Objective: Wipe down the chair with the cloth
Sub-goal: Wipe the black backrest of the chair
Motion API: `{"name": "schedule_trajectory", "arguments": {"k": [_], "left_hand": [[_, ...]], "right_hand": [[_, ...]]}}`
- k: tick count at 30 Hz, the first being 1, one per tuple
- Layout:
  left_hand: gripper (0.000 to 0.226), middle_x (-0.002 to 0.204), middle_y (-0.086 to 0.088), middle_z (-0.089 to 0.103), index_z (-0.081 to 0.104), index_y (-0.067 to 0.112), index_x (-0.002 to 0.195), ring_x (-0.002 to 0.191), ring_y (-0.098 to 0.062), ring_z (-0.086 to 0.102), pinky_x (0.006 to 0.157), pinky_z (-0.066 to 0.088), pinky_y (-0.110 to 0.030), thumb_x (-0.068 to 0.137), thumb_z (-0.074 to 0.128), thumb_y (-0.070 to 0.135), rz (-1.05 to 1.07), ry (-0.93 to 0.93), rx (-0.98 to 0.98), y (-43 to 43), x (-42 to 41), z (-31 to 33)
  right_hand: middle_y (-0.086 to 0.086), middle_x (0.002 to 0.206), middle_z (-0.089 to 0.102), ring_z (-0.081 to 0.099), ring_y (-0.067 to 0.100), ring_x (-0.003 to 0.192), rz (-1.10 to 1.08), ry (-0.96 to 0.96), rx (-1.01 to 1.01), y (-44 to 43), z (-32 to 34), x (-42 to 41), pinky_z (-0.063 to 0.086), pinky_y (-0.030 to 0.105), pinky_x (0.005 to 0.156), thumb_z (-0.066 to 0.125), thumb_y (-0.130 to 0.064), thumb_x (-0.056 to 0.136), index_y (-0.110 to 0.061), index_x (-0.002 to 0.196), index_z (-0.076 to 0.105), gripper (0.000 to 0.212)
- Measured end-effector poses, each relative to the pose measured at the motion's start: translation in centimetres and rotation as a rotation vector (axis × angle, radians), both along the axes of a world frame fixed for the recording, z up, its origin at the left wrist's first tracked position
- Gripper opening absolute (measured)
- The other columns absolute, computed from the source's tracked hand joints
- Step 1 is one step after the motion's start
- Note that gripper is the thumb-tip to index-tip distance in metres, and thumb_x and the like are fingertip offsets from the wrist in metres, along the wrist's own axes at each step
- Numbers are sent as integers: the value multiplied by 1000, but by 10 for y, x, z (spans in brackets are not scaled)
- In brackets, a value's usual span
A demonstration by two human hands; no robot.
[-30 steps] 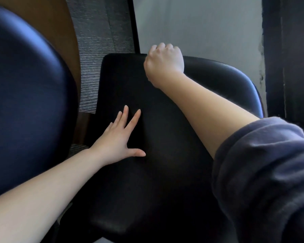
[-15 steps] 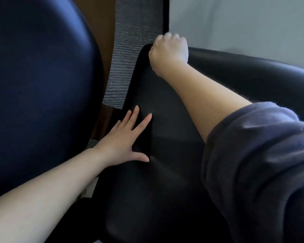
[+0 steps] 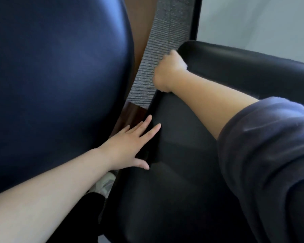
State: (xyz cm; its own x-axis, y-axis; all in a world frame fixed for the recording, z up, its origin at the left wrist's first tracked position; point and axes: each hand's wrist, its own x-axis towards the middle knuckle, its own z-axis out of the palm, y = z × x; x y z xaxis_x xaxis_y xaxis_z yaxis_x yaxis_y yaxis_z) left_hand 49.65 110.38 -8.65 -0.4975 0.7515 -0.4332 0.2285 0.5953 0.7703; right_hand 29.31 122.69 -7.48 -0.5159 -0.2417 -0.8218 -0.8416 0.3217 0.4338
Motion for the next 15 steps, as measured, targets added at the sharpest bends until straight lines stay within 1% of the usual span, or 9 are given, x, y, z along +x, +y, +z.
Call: {"name": "schedule_trajectory", "arguments": {"k": [2,3,4,5,7,10,12,15], "left_hand": [[116,156,2,-34,-27,37,148,150,-15,5,123,10,-39,80,62,66,-15,-9,-18,-10,8,-2],[115,157,3,-33,-26,36,149,148,-13,13,123,10,-39,80,61,66,-32,-18,-31,-14,11,-2],[114,157,4,-32,-25,35,150,147,-11,16,123,10,-39,81,60,66,-53,-21,-43,-18,14,-3],[113,158,3,-31,-24,33,150,148,-11,13,123,8,-39,82,59,66,-74,-14,-54,-22,16,-4],[109,159,2,-26,-21,30,152,150,-10,2,121,4,-39,83,56,67,-119,13,-95,-32,19,-6],[105,161,-2,-21,-14,26,154,150,-12,-5,121,1,-42,84,51,70,-207,58,-207,-47,18,-7],[103,162,-4,-19,-10,24,155,150,-14,-8,122,0,-45,85,50,70,-264,55,-268,-56,16,-7],[101,163,-6,-13,-5,22,156,151,-18,-9,121,-3,-49,85,49,70,-348,94,-341,-65,20,-7]], "right_hand": [[8,91,61,59,31,86,16,-92,-23,-2,-10,22,38,40,76,32,-27,96,-15,98,64,34],[7,96,63,59,31,89,13,-129,-36,-2,-14,34,42,40,78,32,-28,97,-15,103,64,36],[7,103,64,60,31,93,9,-159,-58,-2,-18,43,45,41,83,31,-30,97,-15,108,65,38],[7,110,65,60,30,98,-1,-182,-77,-2,-20,52,46,42,87,30,-32,97,-15,113,65,42],[9,121,63,58,30,108,-9,-228,-111,-2,-18,69,45,43,93,27,-35,98,-14,120,63,47],[11,136,55,49,29,124,-26,-306,-166,-3,-10,97,38,42,103,25,-36,101,-13,133,55,49],[9,139,53,46,28,127,-42,-350,-194,-5,-7,113,35,41,106,26,-38,102,-13,136,52,50],[8,139,52,46,27,127,-86,-416,-228,-12,-8,140,34,41,106,27,-40,101,-14,137,51,50]]}}
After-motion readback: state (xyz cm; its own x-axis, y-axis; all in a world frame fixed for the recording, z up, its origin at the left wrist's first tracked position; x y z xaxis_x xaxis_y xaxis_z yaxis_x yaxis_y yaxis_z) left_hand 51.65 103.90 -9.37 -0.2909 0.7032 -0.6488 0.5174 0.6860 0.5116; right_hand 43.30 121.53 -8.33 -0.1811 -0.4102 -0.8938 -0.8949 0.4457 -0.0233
